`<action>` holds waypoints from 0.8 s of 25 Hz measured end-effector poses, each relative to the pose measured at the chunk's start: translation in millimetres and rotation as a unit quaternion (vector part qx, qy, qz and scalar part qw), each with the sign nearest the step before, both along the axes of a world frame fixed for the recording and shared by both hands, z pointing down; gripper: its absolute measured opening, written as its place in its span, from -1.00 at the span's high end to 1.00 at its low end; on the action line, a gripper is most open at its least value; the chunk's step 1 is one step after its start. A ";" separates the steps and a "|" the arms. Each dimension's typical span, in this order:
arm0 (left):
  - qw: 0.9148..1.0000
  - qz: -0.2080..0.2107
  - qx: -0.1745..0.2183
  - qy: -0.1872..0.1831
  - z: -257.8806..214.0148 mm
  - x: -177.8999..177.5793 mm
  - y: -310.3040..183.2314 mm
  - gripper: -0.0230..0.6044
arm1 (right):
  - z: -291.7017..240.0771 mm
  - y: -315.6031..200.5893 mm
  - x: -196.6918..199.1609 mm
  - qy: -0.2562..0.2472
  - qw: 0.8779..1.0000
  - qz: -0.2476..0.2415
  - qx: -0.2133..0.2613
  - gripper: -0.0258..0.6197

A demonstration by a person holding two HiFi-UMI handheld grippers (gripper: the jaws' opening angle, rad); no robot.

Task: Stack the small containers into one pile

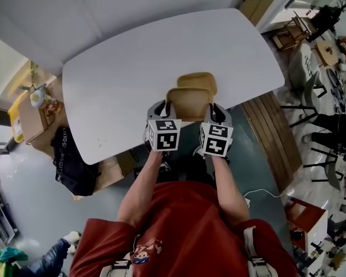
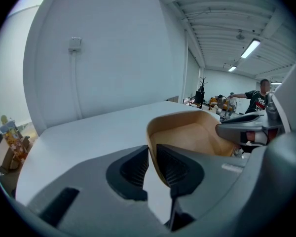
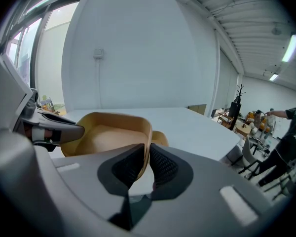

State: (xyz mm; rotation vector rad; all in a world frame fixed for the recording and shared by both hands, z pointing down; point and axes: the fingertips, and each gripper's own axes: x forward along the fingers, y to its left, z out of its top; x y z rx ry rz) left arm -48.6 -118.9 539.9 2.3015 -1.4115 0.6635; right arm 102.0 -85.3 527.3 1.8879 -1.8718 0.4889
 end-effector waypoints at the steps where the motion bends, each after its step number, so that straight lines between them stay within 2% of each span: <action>1: 1.000 0.000 0.001 0.000 -1.8 6.0 -1.7 0.75 | -1.9 -2.0 6.0 0.000 1.000 0.000 0.002 0.81; 9: 1.000 -0.011 0.001 -0.007 -4.1 43.8 -17.4 0.74 | -4.1 -25.9 45.2 -0.008 1.000 -0.010 0.005 0.82; 20: 0.998 -0.057 -0.010 -0.021 1.7 66.5 -40.9 0.74 | 1.2 -66.7 69.7 -0.027 0.998 -0.055 0.001 0.83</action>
